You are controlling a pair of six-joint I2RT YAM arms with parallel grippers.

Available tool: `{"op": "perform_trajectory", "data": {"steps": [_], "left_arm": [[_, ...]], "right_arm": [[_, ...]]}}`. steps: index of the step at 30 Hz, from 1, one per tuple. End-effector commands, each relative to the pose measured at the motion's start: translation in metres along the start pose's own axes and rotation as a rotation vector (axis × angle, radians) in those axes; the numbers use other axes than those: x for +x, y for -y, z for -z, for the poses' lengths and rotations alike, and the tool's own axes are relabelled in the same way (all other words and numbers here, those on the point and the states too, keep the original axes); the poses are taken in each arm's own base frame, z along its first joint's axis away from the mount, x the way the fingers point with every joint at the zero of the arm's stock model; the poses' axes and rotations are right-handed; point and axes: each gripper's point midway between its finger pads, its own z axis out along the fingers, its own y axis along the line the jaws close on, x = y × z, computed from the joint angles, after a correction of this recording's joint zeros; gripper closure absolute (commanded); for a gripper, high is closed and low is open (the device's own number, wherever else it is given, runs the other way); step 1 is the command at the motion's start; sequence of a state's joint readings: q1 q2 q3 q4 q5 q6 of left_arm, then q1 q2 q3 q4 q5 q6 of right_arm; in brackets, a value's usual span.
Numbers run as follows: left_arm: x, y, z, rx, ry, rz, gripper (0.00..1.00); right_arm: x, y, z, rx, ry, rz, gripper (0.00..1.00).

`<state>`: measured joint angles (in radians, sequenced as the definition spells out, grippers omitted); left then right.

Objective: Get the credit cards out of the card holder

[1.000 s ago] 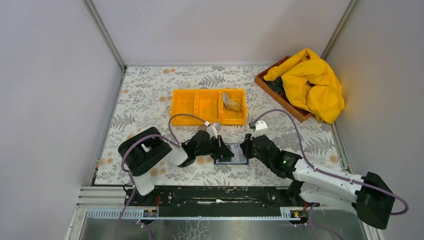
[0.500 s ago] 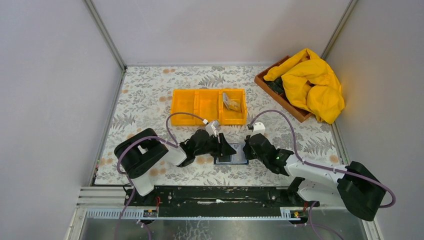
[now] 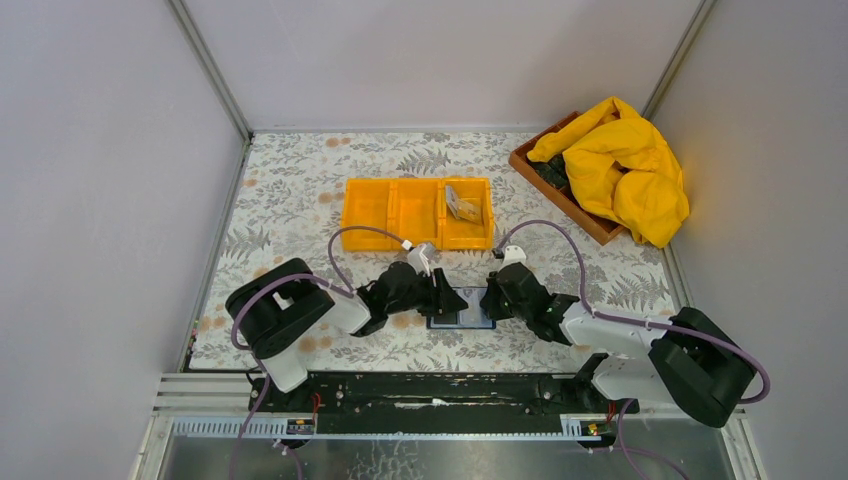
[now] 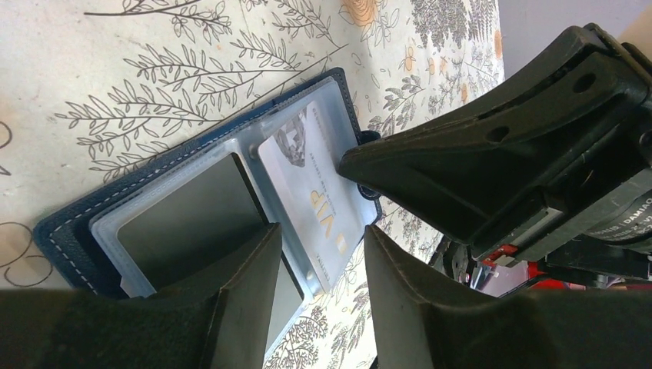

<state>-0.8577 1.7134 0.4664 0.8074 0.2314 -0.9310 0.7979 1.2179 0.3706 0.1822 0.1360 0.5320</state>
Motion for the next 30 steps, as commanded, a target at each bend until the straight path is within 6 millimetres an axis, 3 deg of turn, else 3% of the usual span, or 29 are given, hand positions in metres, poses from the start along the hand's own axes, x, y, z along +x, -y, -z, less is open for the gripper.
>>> {"op": "perform_trajectory", "data": {"steps": [1, 5, 9, 16, 21, 30], "left_arm": [[0.004, -0.003, 0.003, -0.001, 0.004, -0.016, 0.49], [0.006, 0.001, 0.003, 0.030, 0.001, 0.002, 0.52], [0.007, 0.003, 0.002, 0.045, 0.002, 0.018, 0.78], [0.007, 0.003, 0.000, 0.053, -0.001, 0.026, 0.82], [0.007, 0.005, 0.001, 0.061, 0.000, 0.032, 1.00], [-0.001, -0.002, 0.013, 0.038, 0.028, 0.032, 1.00]], "right_arm": [[0.005, -0.004, -0.001, -0.041, -0.039, -0.038, 1.00], [0.009, -0.002, -0.002, -0.047, -0.048, -0.057, 1.00], [0.012, 0.000, -0.003, -0.046, -0.056, -0.062, 1.00], [0.014, 0.000, -0.004, -0.050, -0.062, -0.069, 1.00], [0.015, 0.002, -0.004, -0.046, -0.065, -0.070, 1.00], [0.015, 0.005, -0.004, -0.041, -0.064, -0.079, 1.00]]}}
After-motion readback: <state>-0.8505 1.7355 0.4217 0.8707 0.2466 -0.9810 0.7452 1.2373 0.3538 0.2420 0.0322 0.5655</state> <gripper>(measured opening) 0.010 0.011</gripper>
